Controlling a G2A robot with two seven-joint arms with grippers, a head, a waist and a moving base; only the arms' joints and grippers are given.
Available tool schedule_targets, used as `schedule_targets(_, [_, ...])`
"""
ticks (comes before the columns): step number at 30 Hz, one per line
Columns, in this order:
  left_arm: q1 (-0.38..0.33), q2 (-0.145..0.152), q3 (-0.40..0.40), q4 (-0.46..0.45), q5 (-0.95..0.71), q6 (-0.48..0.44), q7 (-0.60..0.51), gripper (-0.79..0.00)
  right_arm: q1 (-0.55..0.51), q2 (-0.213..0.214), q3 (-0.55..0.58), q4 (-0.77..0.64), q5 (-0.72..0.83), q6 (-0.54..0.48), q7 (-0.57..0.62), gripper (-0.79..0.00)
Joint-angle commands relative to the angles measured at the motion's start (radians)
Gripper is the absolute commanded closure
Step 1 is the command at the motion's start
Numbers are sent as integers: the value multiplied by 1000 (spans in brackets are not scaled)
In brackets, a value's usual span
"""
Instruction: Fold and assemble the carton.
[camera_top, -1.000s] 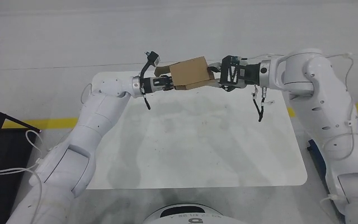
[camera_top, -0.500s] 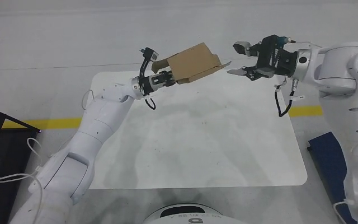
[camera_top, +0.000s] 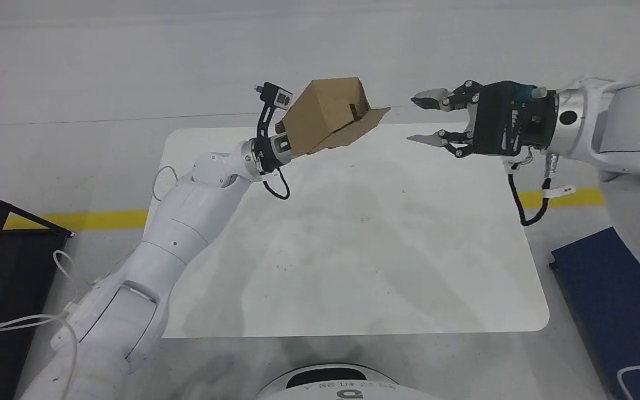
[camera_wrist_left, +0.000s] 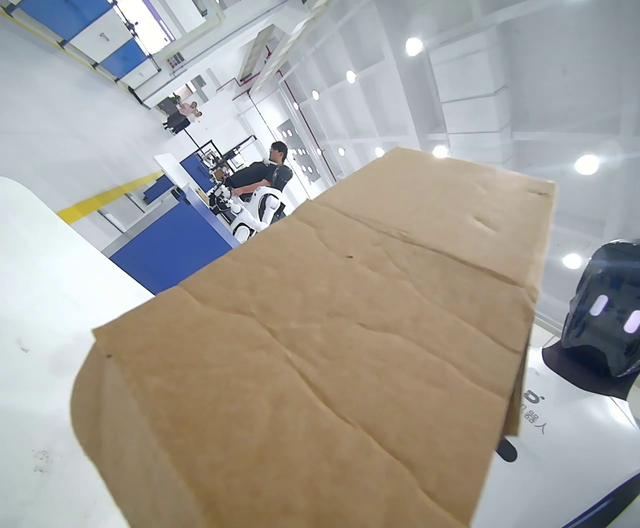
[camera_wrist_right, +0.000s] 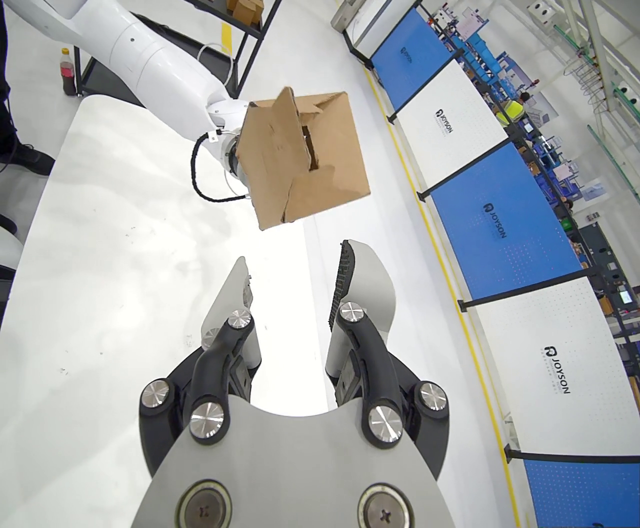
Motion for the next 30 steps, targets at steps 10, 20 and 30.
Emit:
schedule_targets(10, [-23, 4, 50, 32, 49, 12, -12, 0, 16, 27, -79, -71, -63, 0, -40, -354])
schedule_targets(20, [-45, 7, 102, 54, 78, -21, 22, 0, 104, 31, -213, -37, -67, 0, -56, -342])
schedule_targets(30, [-65, 12, 159, 66, 93, -59, 59, 0, 194, 28, -351, -5, -48, 0, -58, -299])
